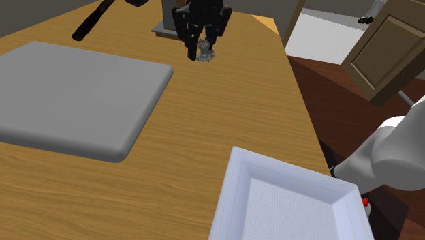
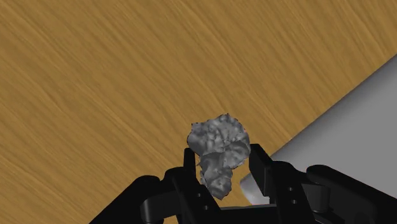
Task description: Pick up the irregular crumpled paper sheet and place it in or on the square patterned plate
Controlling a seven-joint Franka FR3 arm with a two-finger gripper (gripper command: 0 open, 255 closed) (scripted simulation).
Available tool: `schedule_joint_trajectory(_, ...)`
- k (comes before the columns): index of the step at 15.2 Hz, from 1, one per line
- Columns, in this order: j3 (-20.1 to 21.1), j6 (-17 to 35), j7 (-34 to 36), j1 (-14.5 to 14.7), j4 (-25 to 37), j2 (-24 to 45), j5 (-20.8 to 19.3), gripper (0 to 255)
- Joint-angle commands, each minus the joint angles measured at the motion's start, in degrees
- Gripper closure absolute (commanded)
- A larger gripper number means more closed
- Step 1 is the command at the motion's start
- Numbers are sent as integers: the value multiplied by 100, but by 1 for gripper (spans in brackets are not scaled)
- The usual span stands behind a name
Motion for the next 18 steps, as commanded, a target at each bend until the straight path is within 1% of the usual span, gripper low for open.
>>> schedule_joint_trajectory(1, 38, 169, 68, -4, -559, -454, 235, 255)
schedule_joint_trajectory(5, 132, 307, 269, 123, -1245, -1107, 581, 255)
schedule_joint_trajectory(9, 250, 375, 510, 299, -1784, -1679, 899, 255)
schedule_joint_trajectory(13, 396, 394, 800, 514, -2197, -2171, 1192, 255)
schedule_joint_trajectory(18, 633, 373, 1233, 802, -2552, -2673, 1527, 255)
